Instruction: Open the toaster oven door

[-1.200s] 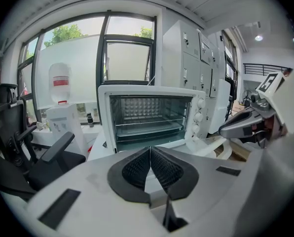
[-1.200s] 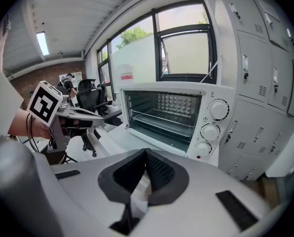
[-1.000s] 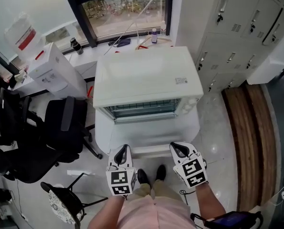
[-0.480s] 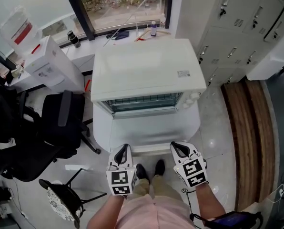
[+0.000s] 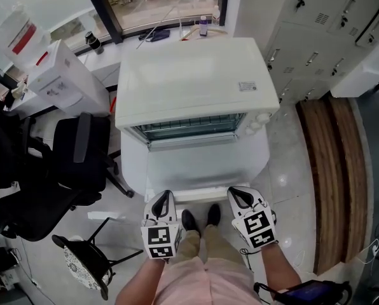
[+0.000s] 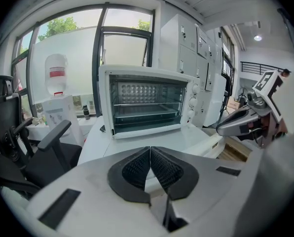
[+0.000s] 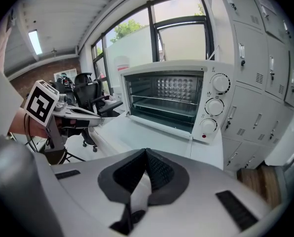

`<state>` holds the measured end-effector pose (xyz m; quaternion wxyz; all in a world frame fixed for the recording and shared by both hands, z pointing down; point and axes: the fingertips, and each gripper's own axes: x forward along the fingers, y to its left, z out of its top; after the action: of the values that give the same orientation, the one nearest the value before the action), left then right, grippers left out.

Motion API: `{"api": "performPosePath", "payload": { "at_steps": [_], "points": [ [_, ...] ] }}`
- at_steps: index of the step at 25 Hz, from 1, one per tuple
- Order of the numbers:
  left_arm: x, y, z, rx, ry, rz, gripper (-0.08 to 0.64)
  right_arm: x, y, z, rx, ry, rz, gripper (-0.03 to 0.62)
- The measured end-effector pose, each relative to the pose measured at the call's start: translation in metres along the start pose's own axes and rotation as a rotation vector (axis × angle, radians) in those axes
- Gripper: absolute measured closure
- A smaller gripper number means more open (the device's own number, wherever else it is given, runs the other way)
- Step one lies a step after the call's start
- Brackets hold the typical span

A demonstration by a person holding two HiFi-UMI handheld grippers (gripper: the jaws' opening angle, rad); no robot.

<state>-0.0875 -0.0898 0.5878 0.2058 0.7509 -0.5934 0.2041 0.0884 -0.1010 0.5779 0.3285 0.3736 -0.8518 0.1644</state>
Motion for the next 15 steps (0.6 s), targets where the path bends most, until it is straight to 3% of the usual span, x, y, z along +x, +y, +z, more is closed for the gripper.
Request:
{"api": "performPosePath", "payload": {
  "at_steps": [15],
  "points": [
    [0.011,0.000,-0.037,-0.027,0.066,-0.037,0.546,0.020,0.010,-0.036,0.025,0.073,0.010,0.591]
  ]
}}
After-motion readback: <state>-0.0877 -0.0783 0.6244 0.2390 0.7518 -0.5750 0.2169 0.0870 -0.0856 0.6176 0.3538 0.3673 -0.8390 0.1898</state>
